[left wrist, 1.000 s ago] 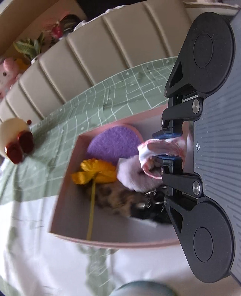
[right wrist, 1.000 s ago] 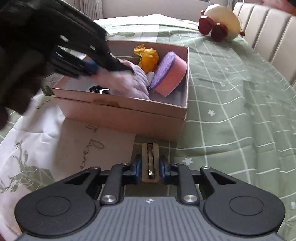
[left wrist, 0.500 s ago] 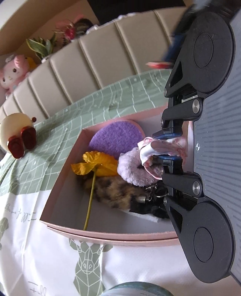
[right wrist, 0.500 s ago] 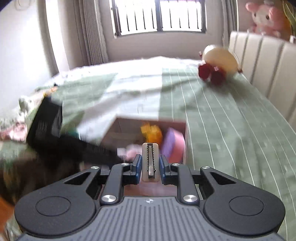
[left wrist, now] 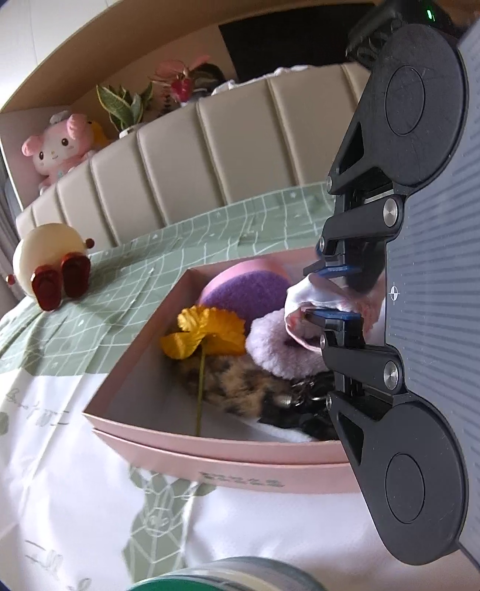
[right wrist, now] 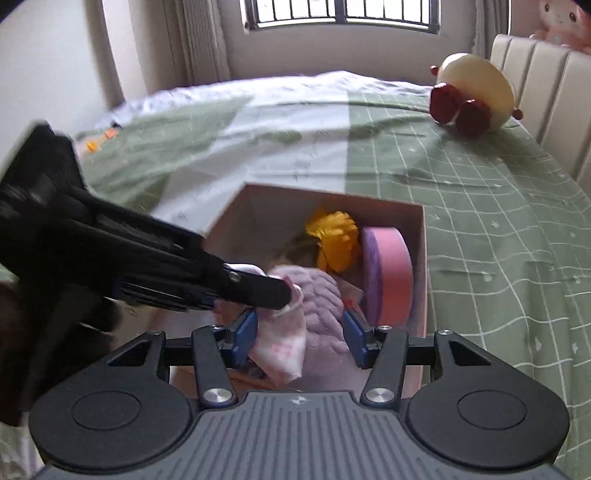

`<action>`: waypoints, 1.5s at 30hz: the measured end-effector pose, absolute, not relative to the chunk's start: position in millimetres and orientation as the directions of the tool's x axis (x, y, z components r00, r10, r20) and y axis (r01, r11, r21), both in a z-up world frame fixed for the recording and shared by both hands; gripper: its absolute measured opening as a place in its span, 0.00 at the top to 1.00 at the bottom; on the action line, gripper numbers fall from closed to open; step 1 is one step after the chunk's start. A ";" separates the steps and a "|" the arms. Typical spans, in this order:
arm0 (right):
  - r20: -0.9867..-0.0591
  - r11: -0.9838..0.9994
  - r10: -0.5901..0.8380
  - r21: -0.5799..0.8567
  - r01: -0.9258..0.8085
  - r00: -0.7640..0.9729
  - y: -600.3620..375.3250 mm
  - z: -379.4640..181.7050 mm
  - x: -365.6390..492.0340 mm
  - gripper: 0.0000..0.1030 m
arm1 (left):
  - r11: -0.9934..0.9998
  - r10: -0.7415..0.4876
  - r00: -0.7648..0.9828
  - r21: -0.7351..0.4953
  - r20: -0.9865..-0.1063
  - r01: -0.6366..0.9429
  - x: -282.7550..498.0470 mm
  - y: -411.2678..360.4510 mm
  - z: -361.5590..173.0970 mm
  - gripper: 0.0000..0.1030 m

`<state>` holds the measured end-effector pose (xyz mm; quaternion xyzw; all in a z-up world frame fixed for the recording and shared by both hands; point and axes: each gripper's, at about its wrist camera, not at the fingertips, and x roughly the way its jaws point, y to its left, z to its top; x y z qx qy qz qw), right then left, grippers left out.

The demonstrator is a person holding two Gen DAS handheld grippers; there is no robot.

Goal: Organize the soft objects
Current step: 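Lower the pink bow into the box and open the left tool, then grasp the brown hair tie with the yellow star with the left tool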

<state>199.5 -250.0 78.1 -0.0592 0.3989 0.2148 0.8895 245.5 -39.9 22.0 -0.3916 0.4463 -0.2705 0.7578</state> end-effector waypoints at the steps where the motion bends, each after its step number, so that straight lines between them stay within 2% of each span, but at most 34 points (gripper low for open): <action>1: -0.741 0.907 0.315 0.050 -0.419 0.593 -247.8 74.3 201.7 0.50 | 0.550 -0.764 0.443 -0.832 -0.469 0.070 244.7 -41.3 22.3 0.79; 2: -0.747 0.912 0.301 0.044 -0.408 0.593 -246.8 71.1 204.5 0.50 | 0.567 -0.758 0.440 -0.819 -0.482 0.080 243.7 -42.7 24.2 0.75; 9: -0.774 0.942 0.239 0.037 -0.334 0.586 -257.0 50.5 222.4 0.50 | 0.565 -0.767 0.461 -0.810 -0.446 0.156 232.3 -35.5 47.7 0.75; 13: -0.778 0.952 0.205 0.017 -0.306 0.594 -260.1 51.8 222.9 0.49 | 0.614 -0.733 0.535 -0.748 -0.421 0.253 217.4 -28.4 75.0 0.75; 15: -0.779 0.956 0.200 0.023 -0.292 0.594 -262.0 58.2 221.9 0.47 | 0.666 -0.698 0.573 -0.682 -0.429 0.301 204.9 -25.3 87.6 0.75; 18: -0.767 0.952 0.238 0.062 -0.300 0.595 -265.4 73.0 217.0 0.33 | 0.745 -0.635 0.631 -0.571 -0.446 0.346 183.7 -16.3 98.7 0.75; 22: -0.731 0.942 0.311 0.152 -0.300 0.607 -268.4 103.7 214.3 0.28 | 0.820 -0.551 0.683 -0.464 -0.479 0.336 160.9 7.1 106.5 0.75; 28: -0.642 0.902 0.417 0.208 -0.377 0.643 -247.1 139.1 193.9 0.20 | 0.910 -0.356 0.803 -0.372 -0.478 0.183 145.6 88.6 129.5 0.75; 31: -0.634 0.868 0.474 0.217 -0.447 0.612 -225.2 135.6 183.0 0.20 | 0.945 -0.248 0.813 -0.315 -0.527 0.084 158.6 127.5 138.6 0.75; 38: -0.649 0.767 0.569 0.196 -0.611 0.506 -176.5 96.3 149.1 0.20 | 0.977 -0.170 0.546 -0.214 -0.821 -0.018 222.1 137.6 123.4 0.75; 40: -0.655 0.746 0.575 0.175 -0.642 0.490 -169.5 87.3 141.7 0.20 | 0.984 -0.147 0.515 -0.179 -0.844 -0.011 226.9 128.6 123.1 0.75; 43: -0.660 0.736 0.567 0.137 -0.663 0.493 -164.3 77.9 134.3 0.20 | 0.999 -0.010 0.494 -0.025 -0.869 -0.024 243.6 121.6 126.2 0.75; 45: -0.659 0.729 0.572 0.135 -0.672 0.488 -165.2 74.1 128.7 0.20 | 0.999 0.027 0.426 0.007 -0.904 -0.048 260.9 129.5 119.4 0.75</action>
